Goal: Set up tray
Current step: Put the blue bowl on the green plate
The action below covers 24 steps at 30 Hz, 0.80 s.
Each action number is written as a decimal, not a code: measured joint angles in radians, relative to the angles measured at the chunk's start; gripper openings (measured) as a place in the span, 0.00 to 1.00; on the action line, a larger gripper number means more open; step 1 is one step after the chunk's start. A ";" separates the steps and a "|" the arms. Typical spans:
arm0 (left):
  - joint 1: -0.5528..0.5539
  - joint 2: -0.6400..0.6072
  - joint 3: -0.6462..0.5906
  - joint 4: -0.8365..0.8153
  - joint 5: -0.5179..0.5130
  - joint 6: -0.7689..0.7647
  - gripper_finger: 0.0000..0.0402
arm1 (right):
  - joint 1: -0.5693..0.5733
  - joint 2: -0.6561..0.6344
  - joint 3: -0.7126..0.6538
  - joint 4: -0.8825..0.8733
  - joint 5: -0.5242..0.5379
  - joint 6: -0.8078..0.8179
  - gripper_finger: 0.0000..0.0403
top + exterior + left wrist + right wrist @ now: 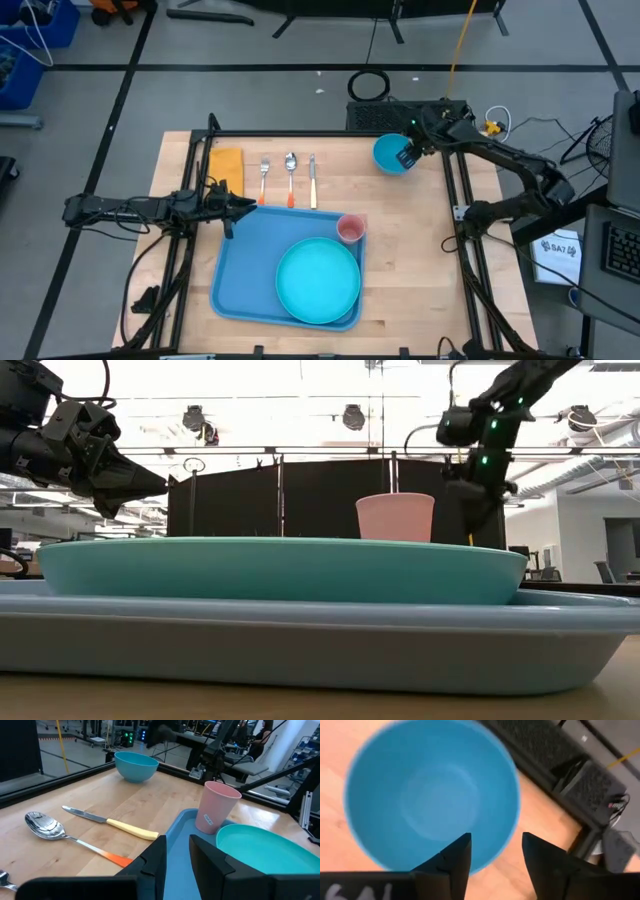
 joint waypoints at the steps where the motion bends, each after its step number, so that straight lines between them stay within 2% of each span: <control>1: 0.000 0.000 0.000 0.000 0.000 0.000 0.22 | -0.004 0.015 -0.009 0.010 0.003 0.002 0.44; 7: 0.000 0.000 0.000 -0.004 0.000 0.002 0.22 | -0.047 0.062 -0.044 0.047 0.028 0.000 0.48; 17: 0.000 0.000 0.001 -0.007 0.000 0.002 0.22 | -0.105 0.061 -0.051 0.060 0.025 -0.011 0.46; 24: 0.001 0.000 0.001 -0.008 0.001 0.002 0.22 | -0.115 0.083 -0.052 0.073 -0.056 0.014 0.46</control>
